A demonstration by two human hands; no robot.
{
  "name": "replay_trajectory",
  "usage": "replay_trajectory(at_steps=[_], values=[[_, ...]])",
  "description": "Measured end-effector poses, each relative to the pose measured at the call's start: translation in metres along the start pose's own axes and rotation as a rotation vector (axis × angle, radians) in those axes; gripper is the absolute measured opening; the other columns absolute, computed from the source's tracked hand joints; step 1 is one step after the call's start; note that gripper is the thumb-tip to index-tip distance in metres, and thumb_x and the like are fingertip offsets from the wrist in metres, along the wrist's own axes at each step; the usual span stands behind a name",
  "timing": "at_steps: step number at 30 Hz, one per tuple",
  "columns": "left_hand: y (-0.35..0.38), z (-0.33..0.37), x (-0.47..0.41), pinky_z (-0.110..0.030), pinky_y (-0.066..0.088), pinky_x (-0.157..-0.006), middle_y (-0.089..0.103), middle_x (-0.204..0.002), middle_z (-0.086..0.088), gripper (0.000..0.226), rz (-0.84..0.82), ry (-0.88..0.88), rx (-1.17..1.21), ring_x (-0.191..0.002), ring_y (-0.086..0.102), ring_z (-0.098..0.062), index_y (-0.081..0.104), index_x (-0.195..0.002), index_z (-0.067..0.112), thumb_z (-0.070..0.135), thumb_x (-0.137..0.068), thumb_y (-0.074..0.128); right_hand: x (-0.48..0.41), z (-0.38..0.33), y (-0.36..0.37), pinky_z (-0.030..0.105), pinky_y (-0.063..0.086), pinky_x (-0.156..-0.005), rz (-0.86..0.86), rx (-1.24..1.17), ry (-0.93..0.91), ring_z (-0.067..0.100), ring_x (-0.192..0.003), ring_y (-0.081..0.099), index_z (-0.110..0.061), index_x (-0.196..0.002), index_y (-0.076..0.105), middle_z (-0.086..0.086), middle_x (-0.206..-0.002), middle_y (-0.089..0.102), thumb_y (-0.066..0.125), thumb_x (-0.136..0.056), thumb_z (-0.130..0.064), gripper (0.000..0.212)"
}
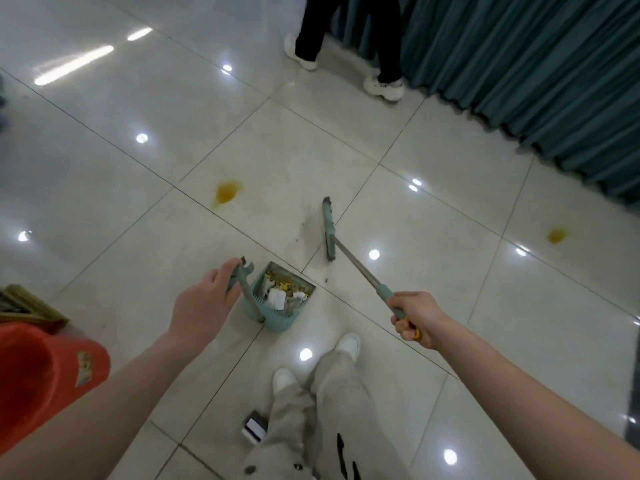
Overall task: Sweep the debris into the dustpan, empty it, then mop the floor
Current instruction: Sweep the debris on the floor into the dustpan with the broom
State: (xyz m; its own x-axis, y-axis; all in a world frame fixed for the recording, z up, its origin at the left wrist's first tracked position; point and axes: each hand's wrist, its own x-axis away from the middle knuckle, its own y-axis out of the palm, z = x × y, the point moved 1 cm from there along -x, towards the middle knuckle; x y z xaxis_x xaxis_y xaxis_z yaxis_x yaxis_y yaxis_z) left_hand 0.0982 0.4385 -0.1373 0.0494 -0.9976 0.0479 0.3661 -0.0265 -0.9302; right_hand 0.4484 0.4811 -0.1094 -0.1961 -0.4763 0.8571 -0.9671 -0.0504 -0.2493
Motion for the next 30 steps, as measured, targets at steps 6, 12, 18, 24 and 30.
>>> replay_trajectory(at_steps=[6,12,18,24,30], values=[[0.001,0.003,0.005,-0.039,0.047,-0.043,0.061,-0.083,-0.009,0.036,0.013,0.014,-0.015,-0.049,0.054,-0.034,0.040,-0.126,0.022,0.025,-0.093,0.052,0.010,0.036,0.005,0.013,0.020,-0.034,0.036,0.039,0.061,0.012,-0.035,0.028,-0.003,-0.094,0.055,0.009,-0.064,0.040,0.048,-0.093,-0.003,0.007],[-0.001,0.006,0.012,-0.039,0.047,-0.047,0.063,-0.087,-0.009,0.034,0.026,-0.003,-0.004,-0.055,0.058,-0.038,0.041,-0.125,0.024,0.025,-0.093,0.053,0.015,0.051,0.032,0.013,0.020,-0.037,-0.009,0.046,0.096,0.013,-0.032,0.028,-0.005,-0.083,0.049,0.008,-0.062,0.038,0.049,-0.093,-0.005,0.010],[-0.004,0.001,0.018,-0.042,0.050,-0.045,0.063,-0.087,-0.008,0.036,0.052,0.010,-0.022,-0.052,0.057,-0.037,0.040,-0.124,0.025,0.025,-0.092,0.055,0.014,0.066,0.053,0.018,0.025,-0.040,-0.005,0.257,0.057,0.015,-0.034,0.036,-0.007,-0.081,0.056,0.008,-0.057,0.043,0.047,-0.091,-0.006,0.013],[-0.006,-0.002,0.020,-0.039,0.050,-0.044,0.063,-0.087,-0.007,0.036,0.049,0.017,-0.016,-0.050,0.055,-0.033,0.040,-0.125,0.024,0.026,-0.092,0.053,-0.004,0.060,0.087,0.016,0.028,-0.034,-0.034,0.157,0.064,0.016,-0.033,0.037,-0.001,-0.095,0.059,0.008,-0.057,0.043,0.049,-0.093,-0.005,0.010],[-0.009,0.000,0.010,-0.040,0.050,-0.046,0.063,-0.087,-0.007,0.036,0.032,0.011,-0.046,-0.053,0.056,-0.033,0.038,-0.125,0.026,0.027,-0.092,0.052,-0.028,0.020,0.108,0.015,0.026,-0.034,-0.030,0.025,0.066,0.016,-0.040,0.035,0.000,-0.102,0.058,0.008,-0.061,0.042,0.046,-0.094,-0.002,0.014]])
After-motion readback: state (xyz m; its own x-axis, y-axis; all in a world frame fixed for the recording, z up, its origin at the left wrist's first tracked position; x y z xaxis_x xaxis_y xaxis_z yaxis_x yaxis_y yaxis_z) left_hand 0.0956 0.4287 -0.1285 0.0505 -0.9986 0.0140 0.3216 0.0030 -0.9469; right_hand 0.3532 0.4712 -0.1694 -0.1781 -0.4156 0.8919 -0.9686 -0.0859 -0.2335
